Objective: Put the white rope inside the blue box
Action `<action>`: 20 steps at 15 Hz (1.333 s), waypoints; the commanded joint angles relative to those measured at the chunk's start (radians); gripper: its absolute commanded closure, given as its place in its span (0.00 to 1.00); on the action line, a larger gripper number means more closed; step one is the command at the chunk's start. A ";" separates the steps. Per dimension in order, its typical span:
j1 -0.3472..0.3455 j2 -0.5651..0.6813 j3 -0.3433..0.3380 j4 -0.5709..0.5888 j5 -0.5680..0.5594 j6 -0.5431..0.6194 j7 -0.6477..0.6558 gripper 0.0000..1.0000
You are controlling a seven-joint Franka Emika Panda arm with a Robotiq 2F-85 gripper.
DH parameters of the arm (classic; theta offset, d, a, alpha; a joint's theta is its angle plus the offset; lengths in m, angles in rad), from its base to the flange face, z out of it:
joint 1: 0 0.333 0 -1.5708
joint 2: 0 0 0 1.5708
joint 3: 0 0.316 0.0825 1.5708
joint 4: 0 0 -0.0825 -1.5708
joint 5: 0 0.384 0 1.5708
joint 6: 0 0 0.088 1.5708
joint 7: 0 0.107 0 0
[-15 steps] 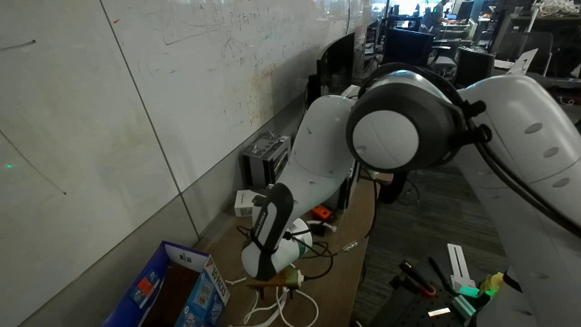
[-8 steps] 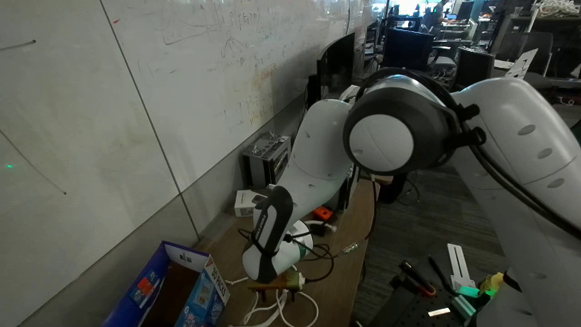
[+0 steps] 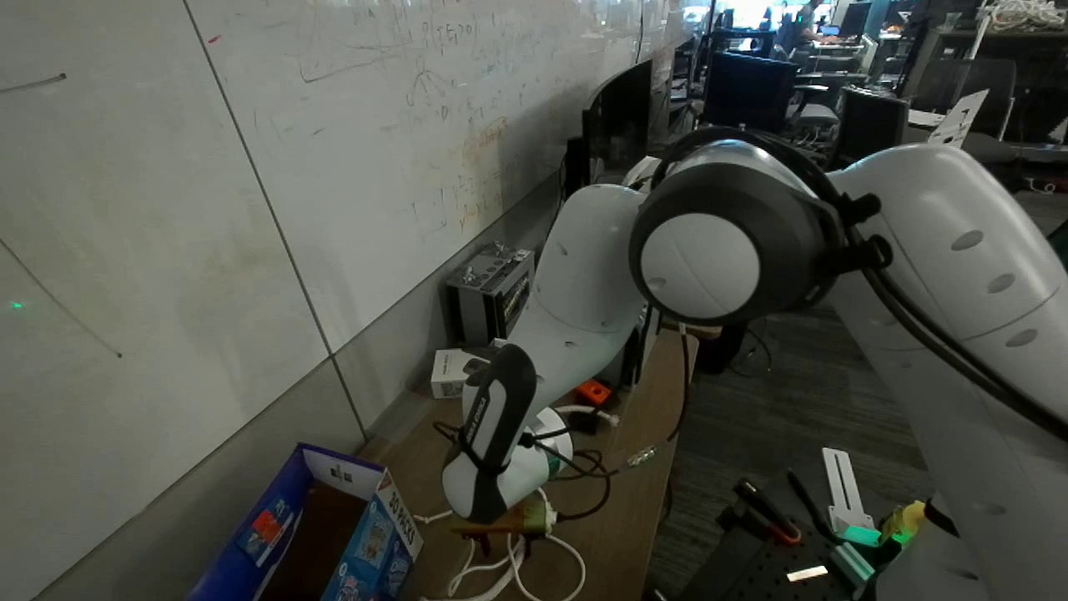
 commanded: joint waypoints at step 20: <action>0.076 -0.518 -0.148 -0.002 -0.288 -0.163 0.113 0.95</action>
